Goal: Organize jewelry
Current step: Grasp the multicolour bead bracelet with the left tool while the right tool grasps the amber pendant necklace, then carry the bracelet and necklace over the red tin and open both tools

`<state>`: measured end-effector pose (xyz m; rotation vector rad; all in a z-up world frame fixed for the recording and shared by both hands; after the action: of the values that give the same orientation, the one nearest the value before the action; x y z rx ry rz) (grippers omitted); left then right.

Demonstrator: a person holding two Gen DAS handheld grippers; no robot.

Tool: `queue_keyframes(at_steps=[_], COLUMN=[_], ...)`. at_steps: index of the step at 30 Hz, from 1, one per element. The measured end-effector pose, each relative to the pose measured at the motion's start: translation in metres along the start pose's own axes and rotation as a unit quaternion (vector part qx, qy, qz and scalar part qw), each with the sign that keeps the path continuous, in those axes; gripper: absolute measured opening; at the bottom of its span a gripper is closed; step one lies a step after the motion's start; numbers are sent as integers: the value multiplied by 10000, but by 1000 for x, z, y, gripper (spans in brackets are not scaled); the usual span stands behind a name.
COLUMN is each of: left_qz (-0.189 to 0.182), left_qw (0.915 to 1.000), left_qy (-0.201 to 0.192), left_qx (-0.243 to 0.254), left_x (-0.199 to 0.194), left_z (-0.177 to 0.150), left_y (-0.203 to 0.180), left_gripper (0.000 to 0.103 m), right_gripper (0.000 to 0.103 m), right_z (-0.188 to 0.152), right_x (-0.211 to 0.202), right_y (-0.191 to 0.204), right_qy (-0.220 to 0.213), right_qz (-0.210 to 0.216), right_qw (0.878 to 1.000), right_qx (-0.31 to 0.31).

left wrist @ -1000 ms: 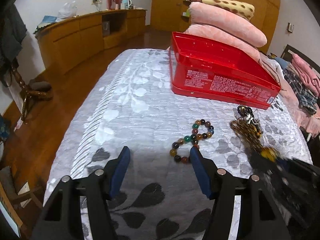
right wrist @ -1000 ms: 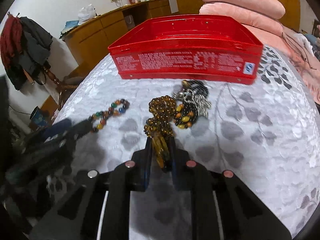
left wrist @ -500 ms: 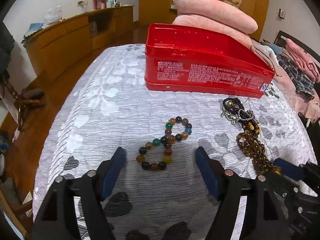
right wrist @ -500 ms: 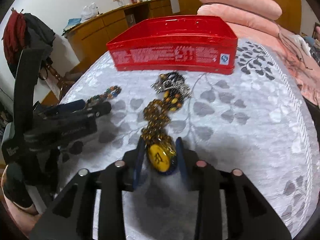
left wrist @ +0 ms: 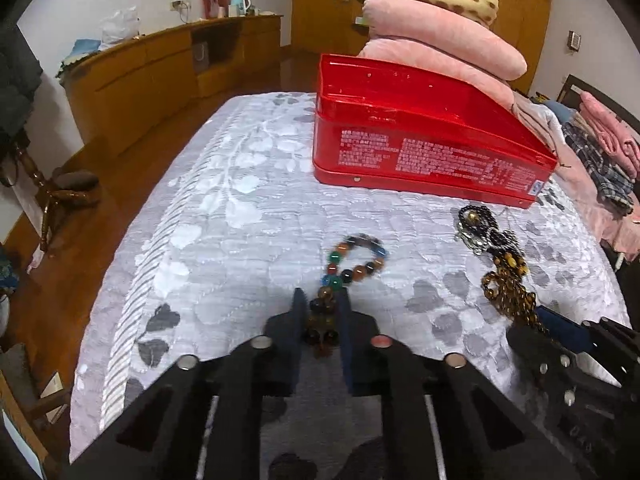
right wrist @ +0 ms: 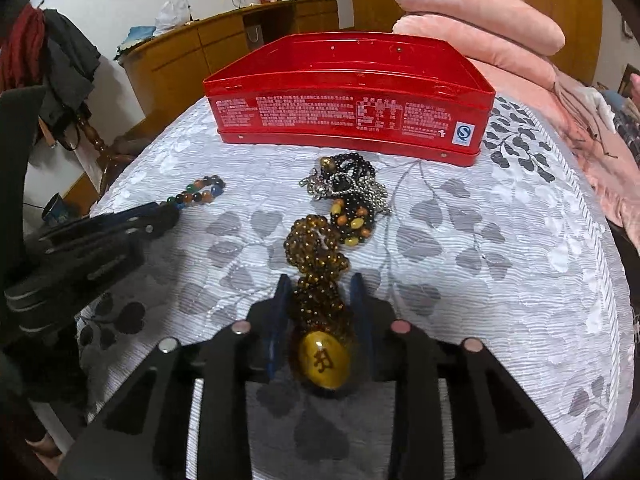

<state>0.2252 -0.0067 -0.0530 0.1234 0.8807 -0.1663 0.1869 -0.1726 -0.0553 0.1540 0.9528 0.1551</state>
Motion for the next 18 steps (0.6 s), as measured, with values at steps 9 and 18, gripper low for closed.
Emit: queue_keyframes(at_steps=[9,18], left_qz=[-235,-155], left_qw=[9995,9995], left_qy=[65,6], left_qx=[184,275], left_x=[2,5], left_z=[4,5], left_y=[-8,-15], left_gripper=[46,15], right_gripper=[25,20], right_z=[-1,0], right_x=[1,-2], right_y=[1,-1], right_qy=[59,-7], right_qz=[35,140], right_qw=[10000,9999], right_qx=[-3,70])
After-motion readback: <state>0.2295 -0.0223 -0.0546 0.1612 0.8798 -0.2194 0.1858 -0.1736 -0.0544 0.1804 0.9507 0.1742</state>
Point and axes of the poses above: each gripper's, at about its wrist camera, not at the fingertips, and x roughly the way its jaws point, y to its left, z to its top, the point moved 2 cm from there along x, roughly the way its jaws point, and after that the axes turned 10 degrees about x, right-handed, at the moved point
